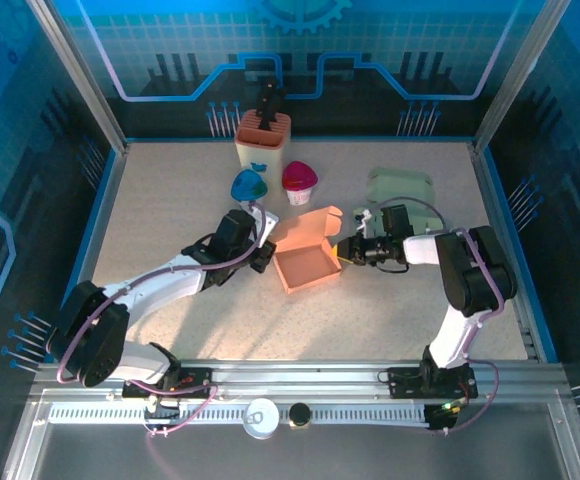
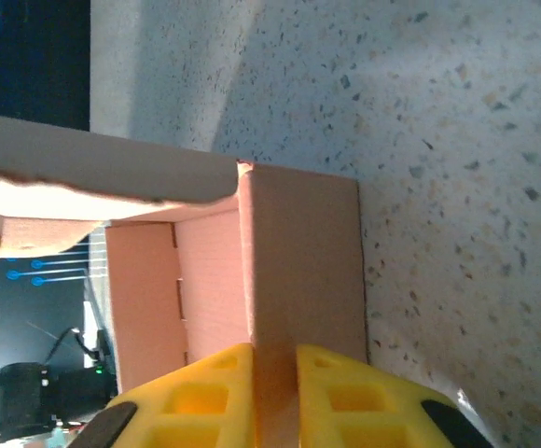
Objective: Fold the paper box
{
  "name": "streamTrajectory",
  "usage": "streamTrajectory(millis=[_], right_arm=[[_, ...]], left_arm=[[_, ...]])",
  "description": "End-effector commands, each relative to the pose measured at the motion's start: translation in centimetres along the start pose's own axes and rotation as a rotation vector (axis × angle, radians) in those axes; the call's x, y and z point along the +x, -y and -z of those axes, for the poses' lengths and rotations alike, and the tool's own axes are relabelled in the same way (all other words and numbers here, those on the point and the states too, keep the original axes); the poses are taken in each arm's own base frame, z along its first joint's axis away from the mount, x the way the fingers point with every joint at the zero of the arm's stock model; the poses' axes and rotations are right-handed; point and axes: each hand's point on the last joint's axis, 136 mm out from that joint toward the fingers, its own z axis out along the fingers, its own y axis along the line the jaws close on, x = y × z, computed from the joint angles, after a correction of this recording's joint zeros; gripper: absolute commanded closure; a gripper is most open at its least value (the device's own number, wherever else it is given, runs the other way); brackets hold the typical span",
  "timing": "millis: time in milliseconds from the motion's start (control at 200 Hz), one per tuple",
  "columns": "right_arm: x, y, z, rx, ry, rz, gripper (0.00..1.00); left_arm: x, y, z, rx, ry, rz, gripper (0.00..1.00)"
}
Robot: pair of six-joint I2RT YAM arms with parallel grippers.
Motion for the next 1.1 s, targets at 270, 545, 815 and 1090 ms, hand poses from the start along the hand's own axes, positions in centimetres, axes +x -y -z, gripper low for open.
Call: streamTrajectory(millis=[270,545,815,1090], right_arm=[[2.6,1.7,-0.8,0.419,-0.030,0.119,1.00],[3.2,0.2,0.3,0.718,0.018,0.298,1.00],[2.5,-0.8,-1.1,0.677,0.004,0.315,0.88],[2.5,-0.4,-1.7,0.681,-0.004,0.313,0.81]], left_arm=[[-0.4,0.7,-0.1,0.034,-0.004,0.020,1.00],[-0.4,1.2,0.3,0.058,0.008,0.105,1.00],[-0.1,1.4,0.2,0.066,0.006,0.106,1.00],[-0.5,1.5,0.2,0.069,0.003,0.099,1.00]])
